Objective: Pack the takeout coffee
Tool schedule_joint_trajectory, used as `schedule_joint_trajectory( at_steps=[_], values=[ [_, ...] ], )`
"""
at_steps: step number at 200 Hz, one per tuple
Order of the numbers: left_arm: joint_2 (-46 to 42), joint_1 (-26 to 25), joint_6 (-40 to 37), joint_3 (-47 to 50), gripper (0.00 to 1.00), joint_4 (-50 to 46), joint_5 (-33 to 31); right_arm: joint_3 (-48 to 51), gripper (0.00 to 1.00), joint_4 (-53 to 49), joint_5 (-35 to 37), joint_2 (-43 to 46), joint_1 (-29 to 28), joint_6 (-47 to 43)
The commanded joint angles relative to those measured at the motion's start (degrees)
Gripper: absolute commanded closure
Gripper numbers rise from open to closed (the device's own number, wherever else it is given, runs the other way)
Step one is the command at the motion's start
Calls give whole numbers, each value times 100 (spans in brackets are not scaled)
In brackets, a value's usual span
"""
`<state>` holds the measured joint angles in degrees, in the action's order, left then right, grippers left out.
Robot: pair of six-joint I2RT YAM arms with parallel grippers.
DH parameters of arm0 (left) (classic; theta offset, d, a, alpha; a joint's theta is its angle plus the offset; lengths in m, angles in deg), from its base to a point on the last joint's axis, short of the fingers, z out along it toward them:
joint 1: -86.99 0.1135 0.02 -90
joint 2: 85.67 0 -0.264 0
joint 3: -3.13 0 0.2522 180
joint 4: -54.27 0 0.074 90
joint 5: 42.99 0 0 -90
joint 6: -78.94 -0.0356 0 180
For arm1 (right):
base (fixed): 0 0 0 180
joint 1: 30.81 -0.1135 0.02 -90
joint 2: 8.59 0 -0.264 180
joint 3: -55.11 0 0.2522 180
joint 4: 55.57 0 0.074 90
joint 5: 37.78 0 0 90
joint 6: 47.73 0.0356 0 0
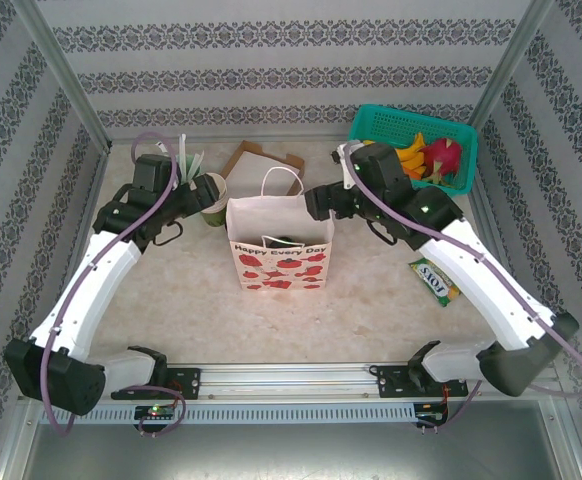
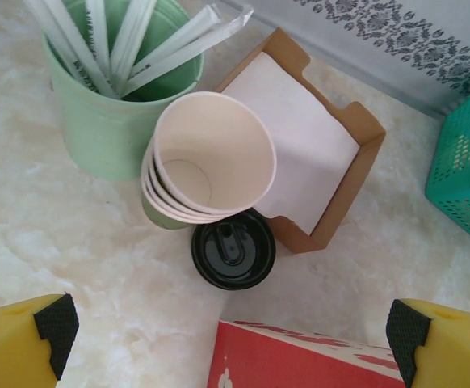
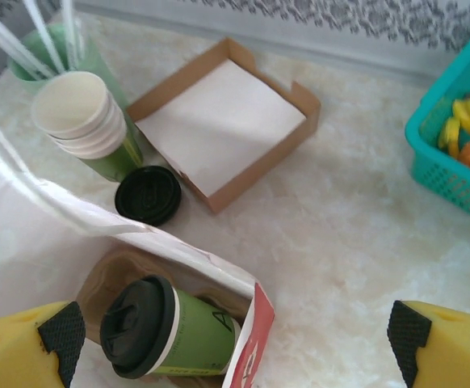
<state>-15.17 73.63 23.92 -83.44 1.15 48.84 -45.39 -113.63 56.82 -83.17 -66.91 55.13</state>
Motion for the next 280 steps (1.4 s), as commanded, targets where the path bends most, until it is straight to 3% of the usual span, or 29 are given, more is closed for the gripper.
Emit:
schedule_joint_trajectory(
  at_steps=[1,33,53,120,164,206,238,280],
  values=[
    [64,63,-172,-133,0,183,618,260,2,475,-624,233,18,-643],
    [43,62,-590,-118,0,667,1861,460,2,579,-1784,444,6,-1217],
    [8,62,-850,-104,5,702,2438,433,2,500,-2319,413,-9,-1523],
    [-235,65,-1261,250,19,571,3494,-194,27,-9,-2360,-433,-211,-2075],
    [-136,67,-1324,317,26,547,3682,-378,36,-152,-2627,-657,-288,-2279],
    [-93,63,-1366,360,33,520,3740,-431,36,-251,-2728,-820,-376,-2420],
    [-258,62,-1328,290,33,524,3259,-473,34,-45,-2347,-729,-410,-2349],
    [-543,133,-1199,235,32,662,2076,-426,31,251,-1744,-429,-408,-2249]
  ],
)
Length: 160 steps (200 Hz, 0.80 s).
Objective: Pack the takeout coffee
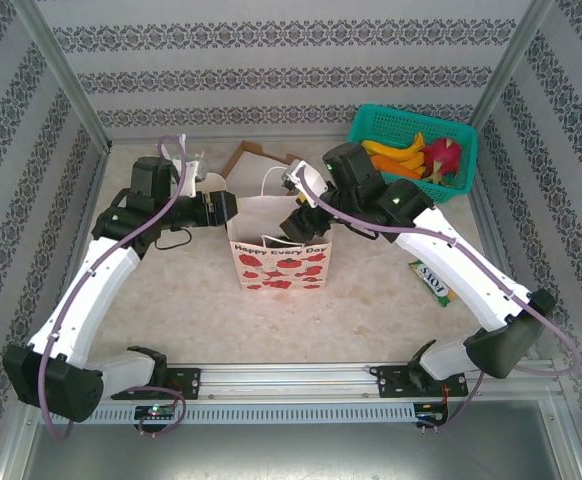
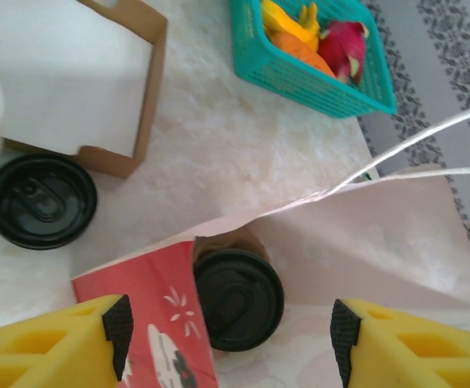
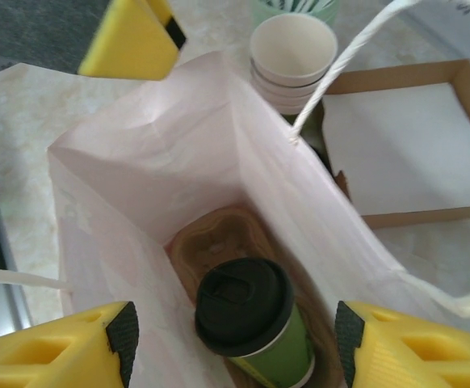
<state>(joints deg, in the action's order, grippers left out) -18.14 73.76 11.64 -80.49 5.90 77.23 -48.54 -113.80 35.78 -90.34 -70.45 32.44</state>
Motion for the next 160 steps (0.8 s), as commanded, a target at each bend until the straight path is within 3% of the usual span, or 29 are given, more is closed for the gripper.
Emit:
schedule_joint_trajectory(
  at_steps=[1,29,46,70,86,118,160],
  values=[
    [-247,124,36,-61,32,194,-780,-110,31,275,361,294,-58,22],
    [-278,204,142,-80,31,304,-1067,77,30,386,410,435,-62,13],
    [-226,235,51,-98,31,330,-560,131,32,236,341,421,-44,-131],
    [-62,225,5,-18,30,440,594,-26,44,-186,151,121,-84,-428],
    [98,164,39,-22,31,338,996,-100,49,-263,63,-113,-149,-629],
    [188,-114,-149,-110,33,-7,881,-666,56,-734,82,-774,-255,-1046],
    [475,-297,-260,-176,49,-219,821,-1578,58,-1750,483,-1730,-465,-1618]
  ],
)
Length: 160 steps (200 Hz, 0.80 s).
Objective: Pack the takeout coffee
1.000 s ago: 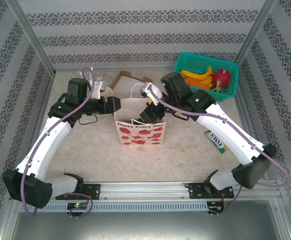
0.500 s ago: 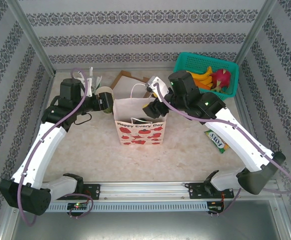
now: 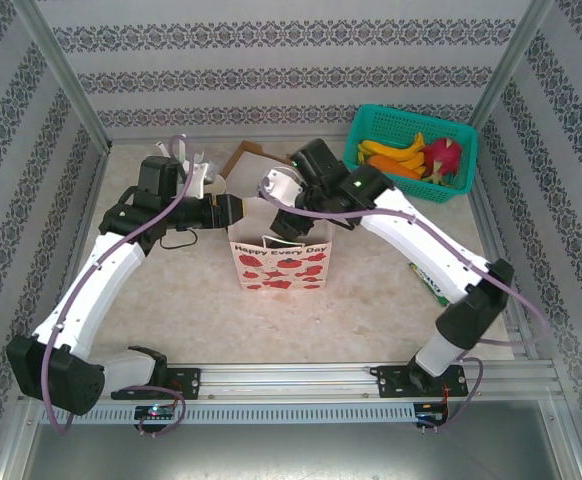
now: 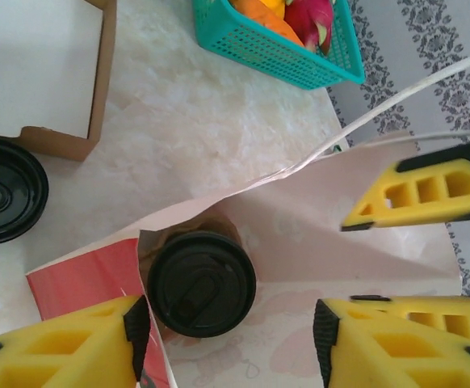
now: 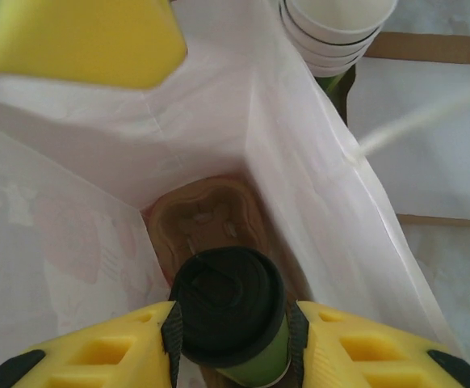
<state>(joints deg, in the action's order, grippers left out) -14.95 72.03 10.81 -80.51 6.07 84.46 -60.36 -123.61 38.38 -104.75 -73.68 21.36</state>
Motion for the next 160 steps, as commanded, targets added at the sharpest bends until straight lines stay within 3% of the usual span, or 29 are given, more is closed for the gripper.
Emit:
schedule_joint_trajectory(
  at_steps=[1,57,107,133,160],
  values=[
    [163,-123,-180,-179,49,-247,97,-407,58,-786,233,-307,-147,-523],
    [254,-167,-210,-230,73,-352,-62,-905,63,-1296,420,-974,-415,-985],
    [265,-174,-152,-298,100,-373,-148,-1058,88,-1254,272,-1389,-433,-1311],
    [244,-166,-115,-324,100,-353,-168,-959,100,-1234,235,-1502,-397,-1506],
    [217,-170,-104,-340,100,-361,-238,-797,100,-1183,279,-1566,-362,-1665]
  ],
)
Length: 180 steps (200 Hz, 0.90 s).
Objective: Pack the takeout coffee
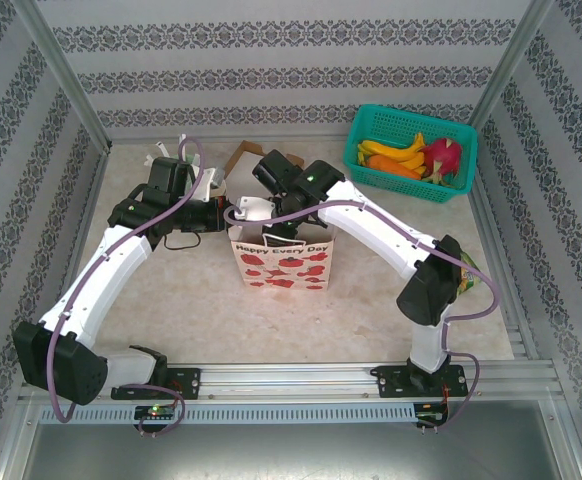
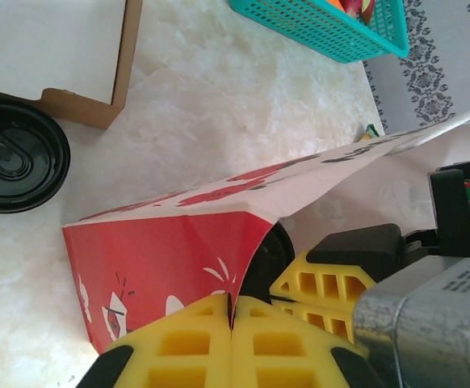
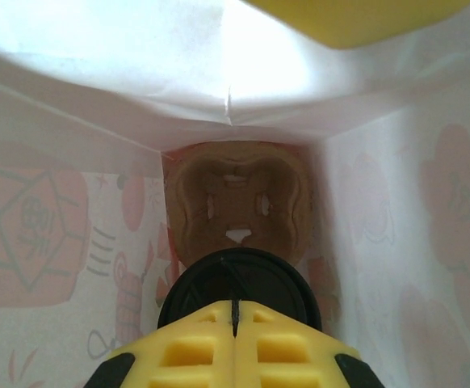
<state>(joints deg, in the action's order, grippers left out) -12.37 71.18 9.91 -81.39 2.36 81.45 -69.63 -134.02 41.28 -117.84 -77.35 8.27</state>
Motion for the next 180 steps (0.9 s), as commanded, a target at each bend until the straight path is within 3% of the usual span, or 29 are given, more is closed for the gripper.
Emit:
schedule_joint_trajectory(
  at_steps=[1,85,180],
  values=[
    [-38,-86,-14,-253,100,10,63,134,100,-150,-8,-260,1,-359],
    [-48,-85,36,-271,100,178,52,331,100,-256,-391,-265,19,-432],
    [-48,-86,43,-250,100,259,47,369,100,53,201,-813,119,-503]
  ],
)
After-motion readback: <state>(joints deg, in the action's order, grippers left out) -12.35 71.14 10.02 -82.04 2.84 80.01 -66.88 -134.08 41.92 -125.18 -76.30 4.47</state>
